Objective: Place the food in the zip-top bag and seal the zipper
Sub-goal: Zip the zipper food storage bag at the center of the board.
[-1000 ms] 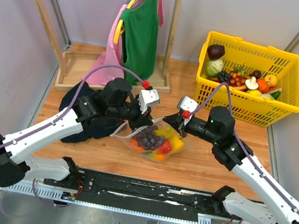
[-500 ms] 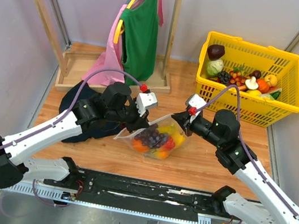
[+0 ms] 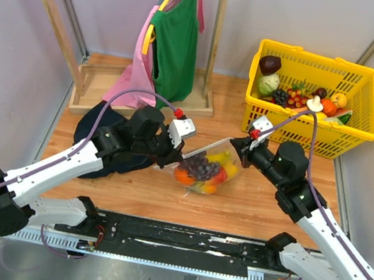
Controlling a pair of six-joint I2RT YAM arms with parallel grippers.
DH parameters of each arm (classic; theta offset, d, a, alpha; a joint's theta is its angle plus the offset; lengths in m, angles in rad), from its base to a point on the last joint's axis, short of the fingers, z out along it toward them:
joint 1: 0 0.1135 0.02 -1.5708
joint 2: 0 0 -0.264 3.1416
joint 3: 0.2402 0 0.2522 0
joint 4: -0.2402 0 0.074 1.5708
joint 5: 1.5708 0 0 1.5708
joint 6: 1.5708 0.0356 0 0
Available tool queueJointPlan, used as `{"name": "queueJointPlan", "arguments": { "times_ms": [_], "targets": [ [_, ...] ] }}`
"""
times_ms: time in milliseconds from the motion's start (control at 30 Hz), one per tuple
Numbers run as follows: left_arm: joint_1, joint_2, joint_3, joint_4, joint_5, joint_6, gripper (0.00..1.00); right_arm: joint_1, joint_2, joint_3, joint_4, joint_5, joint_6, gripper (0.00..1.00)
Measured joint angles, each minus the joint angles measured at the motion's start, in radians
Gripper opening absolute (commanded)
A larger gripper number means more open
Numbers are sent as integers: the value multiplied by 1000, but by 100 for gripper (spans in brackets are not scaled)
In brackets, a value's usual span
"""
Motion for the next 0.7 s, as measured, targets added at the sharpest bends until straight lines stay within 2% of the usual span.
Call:
{"name": "queueJointPlan", "arguments": {
  "times_ms": [700],
  "targets": [
    [0, 0, -7, -13, -106, -1, 0, -220, -86, -69, 2, 95, 181, 1]
  ]
}}
